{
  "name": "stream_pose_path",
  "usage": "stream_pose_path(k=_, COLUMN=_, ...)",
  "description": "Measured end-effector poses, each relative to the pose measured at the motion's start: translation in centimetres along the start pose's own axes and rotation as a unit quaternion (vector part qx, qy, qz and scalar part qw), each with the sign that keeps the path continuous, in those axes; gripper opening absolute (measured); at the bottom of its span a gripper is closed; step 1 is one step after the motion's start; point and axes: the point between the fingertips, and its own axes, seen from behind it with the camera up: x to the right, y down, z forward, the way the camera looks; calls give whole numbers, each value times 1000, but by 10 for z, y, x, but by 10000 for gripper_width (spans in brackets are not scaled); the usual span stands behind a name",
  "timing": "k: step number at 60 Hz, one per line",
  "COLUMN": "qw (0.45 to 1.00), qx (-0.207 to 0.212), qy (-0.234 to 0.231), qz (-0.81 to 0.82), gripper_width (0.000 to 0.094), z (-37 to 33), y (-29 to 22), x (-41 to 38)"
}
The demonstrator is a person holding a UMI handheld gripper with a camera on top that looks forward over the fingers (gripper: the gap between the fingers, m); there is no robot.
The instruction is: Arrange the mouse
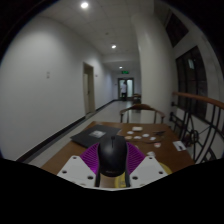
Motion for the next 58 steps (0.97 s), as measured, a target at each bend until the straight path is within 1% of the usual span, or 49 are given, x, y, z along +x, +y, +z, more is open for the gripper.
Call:
stream_pose_path(k=2, qw=1000, qx=5, qy=22, qz=6, gripper_width=330, z=-10, y=-5, x=18)
stream_pose_path(k=4, qw=999, qx=-3, qy=46, qz=13, gripper_width=331, z=-15, y=5, x=41)
stream_pose_path(k=6, qw=998, qx=-22, qy=63, qz=20, gripper_width=330, z=-16, y=23, x=59)
stream_pose_path(k=9, qw=995, qx=-58, qy=76, qz=29, gripper_width=332, z=-11, y=58, x=80)
stream_pose_path(k=10, qw=994, qx=-69, qy=80, qz=33, gripper_width=332, z=-7, y=78, x=87)
stream_pose_path(k=14, qw=988, qx=-111, qy=103, qz=40, gripper_width=331, z=7, y=113, x=114)
stream_pose_path(k=17, qw=985, qx=-129, qy=110, qz=39, gripper_width=330, z=9, y=135, x=123)
stream_pose_path(k=21, qw=982, qx=-153, qy=106, qz=46, gripper_width=331, z=15, y=157, x=125)
stream_pose_path(k=24, qw=983, qx=-144, qy=103, qz=43, gripper_width=338, z=20, y=158, x=126)
stream_pose_path(k=25, qw=982, qx=-148, qy=105, qz=45, gripper_width=387, z=17, y=156, x=127)
stream_pose_path(k=28, qw=981, qx=-157, qy=105, qz=45, gripper_width=444, z=17, y=160, x=128)
stream_pose_path(k=32, qw=981, qx=-168, qy=94, qz=36, gripper_width=531, z=18, y=161, x=127)
stream_pose_path(k=33, qw=980, qx=-171, qy=92, qz=34, gripper_width=563, z=17, y=161, x=126)
stream_pose_path(k=35, qw=980, qx=-176, qy=87, qz=32, gripper_width=666, z=14, y=160, x=127)
stream_pose_path(k=39, qw=982, qx=-167, qy=80, qz=28, gripper_width=871, z=5, y=154, x=126)
stream_pose_path(k=41, qw=984, qx=-156, qy=77, qz=26, gripper_width=850, z=-2, y=148, x=125)
stream_pose_path(k=50, qw=991, qx=-115, qy=49, qz=49, gripper_width=848, z=-54, y=125, x=122)
stream_pose_path(k=58, qw=990, qx=-89, qy=24, qz=104, gripper_width=853, z=-96, y=127, x=123)
